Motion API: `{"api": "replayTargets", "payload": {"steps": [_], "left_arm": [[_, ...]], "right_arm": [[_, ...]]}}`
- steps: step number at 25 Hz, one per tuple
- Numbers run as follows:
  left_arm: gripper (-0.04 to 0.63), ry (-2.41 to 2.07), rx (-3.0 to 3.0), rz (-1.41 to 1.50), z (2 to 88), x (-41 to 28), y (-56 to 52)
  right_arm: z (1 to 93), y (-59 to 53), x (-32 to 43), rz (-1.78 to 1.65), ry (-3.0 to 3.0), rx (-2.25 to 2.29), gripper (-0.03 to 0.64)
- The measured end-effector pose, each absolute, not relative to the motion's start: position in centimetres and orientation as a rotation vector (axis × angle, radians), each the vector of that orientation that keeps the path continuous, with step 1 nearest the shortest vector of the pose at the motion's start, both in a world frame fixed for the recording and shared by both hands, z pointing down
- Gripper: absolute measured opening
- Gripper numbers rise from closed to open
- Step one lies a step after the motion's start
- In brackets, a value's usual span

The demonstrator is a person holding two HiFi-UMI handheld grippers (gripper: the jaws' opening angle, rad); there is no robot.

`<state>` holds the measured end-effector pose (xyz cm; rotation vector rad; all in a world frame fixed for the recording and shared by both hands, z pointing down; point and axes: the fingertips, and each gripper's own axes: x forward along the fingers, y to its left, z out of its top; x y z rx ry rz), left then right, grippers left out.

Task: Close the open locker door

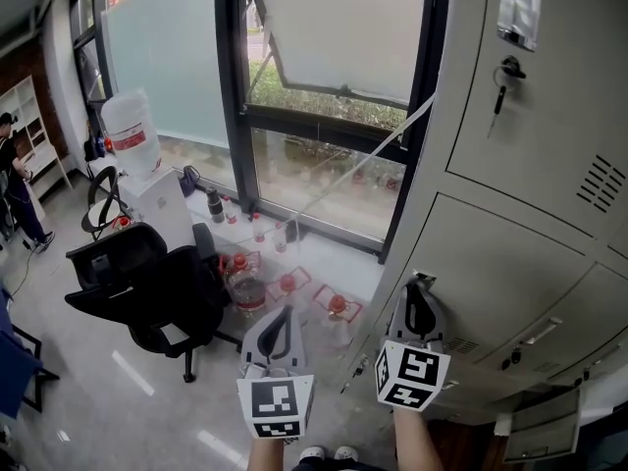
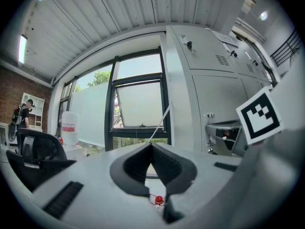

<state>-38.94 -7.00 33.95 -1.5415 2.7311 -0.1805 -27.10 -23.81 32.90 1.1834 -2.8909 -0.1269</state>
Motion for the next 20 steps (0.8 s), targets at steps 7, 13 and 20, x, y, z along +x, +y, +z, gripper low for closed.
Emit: {"api": "replayTargets", "payload": {"steps": [7, 13, 20], "left_arm": [[-0.002, 2.747, -1.521, -0.18, 34.0, -39.5, -6.6], [-0.002, 2.75, -1.52, -0.183, 34.1, -39.3, -6.5], [-0.002, 2.759, -1.526, -0.191, 34.5, -39.1, -6.1]], "right_arm": [[32.8, -23.7, -27.2, -0.117, -2.898, 1.188, 0.046], [32.9, -23.5, -27.1, -0.151, -2.906, 1.191, 0.046], [32.9, -22.8, -26.3, -0.181, -2.908, 1.217, 0.048]]}}
